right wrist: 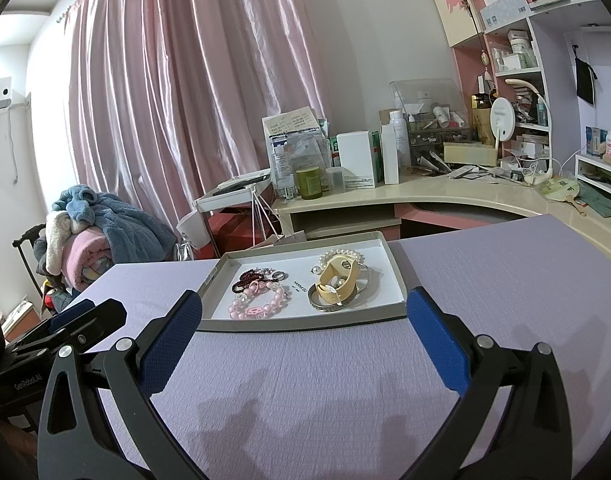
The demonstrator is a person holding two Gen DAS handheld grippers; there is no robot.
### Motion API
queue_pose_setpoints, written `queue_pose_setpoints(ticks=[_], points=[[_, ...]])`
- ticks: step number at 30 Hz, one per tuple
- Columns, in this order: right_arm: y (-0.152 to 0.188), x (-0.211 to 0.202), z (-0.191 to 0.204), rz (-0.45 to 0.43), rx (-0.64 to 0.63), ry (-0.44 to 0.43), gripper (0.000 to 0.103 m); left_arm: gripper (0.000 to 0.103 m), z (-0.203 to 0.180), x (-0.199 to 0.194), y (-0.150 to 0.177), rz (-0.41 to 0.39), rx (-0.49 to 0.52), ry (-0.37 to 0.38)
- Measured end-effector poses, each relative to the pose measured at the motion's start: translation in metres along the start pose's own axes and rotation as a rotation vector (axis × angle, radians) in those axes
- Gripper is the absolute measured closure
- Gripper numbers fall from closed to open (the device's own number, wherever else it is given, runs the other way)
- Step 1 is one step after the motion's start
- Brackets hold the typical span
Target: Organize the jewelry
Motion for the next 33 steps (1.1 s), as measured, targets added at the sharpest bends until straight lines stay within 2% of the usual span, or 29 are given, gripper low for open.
queue_pose_setpoints(ticks=[33], points=[[-0.0002, -0.0001, -0.0003, 0.001, 0.000, 0.001, 0.001, 0.002, 0.0055, 0.0034, 0.0000, 0.006, 0.010, -0.002]])
Point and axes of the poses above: each gripper's, at about its wrist camera, not at the fingertips, and x roughly the way its jaws point, z to its left, y to its underside, the point moved 2 cm from there along x, roughly the way its jaws point, and after that the axes turned 7 degrees about y, right-handed, at the moved point
